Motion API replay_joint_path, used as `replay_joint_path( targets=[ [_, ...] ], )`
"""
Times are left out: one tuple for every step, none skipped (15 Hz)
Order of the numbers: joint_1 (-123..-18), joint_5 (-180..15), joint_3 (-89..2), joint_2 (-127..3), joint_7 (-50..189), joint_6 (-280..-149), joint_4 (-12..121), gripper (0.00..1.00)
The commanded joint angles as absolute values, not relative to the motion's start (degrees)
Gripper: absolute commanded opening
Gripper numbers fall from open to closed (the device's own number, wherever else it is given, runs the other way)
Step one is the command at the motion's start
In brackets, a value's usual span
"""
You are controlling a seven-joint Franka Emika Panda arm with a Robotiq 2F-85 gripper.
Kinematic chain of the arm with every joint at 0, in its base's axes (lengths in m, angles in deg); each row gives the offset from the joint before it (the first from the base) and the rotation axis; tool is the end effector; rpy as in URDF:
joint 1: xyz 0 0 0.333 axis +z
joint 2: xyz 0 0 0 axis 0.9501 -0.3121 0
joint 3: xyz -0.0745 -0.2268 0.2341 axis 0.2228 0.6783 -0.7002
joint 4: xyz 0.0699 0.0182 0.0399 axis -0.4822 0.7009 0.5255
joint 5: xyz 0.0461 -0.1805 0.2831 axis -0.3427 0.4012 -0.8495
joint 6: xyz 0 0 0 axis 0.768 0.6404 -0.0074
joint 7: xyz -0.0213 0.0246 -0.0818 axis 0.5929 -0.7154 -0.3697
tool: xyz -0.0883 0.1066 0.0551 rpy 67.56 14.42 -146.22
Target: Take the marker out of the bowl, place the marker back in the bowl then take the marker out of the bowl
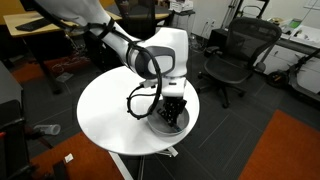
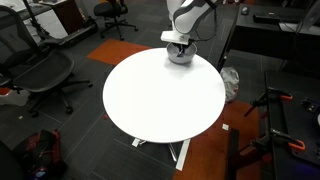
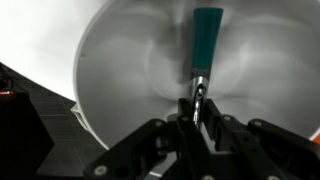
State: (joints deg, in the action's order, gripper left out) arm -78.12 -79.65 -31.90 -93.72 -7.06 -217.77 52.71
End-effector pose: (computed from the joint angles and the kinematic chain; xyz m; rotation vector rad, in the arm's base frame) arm 0.6335 -0.2297 0.1689 1.9931 -2.1112 0.2085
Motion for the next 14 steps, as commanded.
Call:
replay_joint_path(
  targets=[
    [-77.9,-80.21,-30.39,-87.33,-4.02,-215.77,57.08,0.05],
    [-77.67,-79.87,-30.15,-85.53,-3.77,-215.65,58.7,0.05],
    [-77.68,-79.69,-30.11,-83.62,-2.75,-215.67,60.18,0.05],
    [-77.59,-79.52,-30.02,-82.02,-2.21,-216.04,61.48,0.05],
    [-77.45,-79.15,-29.66,-80.06,-1.39,-216.4,63.03,0.05],
    [-77.27,-78.81,-29.27,-78.26,-0.82,-216.96,64.53,0.05],
    [-76.99,-78.36,-28.88,-76.3,-0.31,-217.37,66.04,0.05],
    [-76.73,-77.86,-28.55,-74.35,0.16,-217.62,67.44,0.05],
    [-76.52,-77.27,-28.4,-72.28,0.49,-218.18,68.93,0.05],
    [-76.19,-76.44,-28.29,-70.47,0.63,-218.31,70.09,0.05],
    [-76.07,-75.47,-28.44,-68.56,0.84,-218.79,71.29,0.05],
    [-75.77,-74.48,-28.61,-66.95,0.68,-219.25,72.3,0.05],
    [-75.61,-73.54,-28.9,-65.49,0.92,-219.69,72.92,0.05],
    [-75.28,-72.64,-29.16,-63.99,0.81,-220.26,73.79,0.05]
  ],
)
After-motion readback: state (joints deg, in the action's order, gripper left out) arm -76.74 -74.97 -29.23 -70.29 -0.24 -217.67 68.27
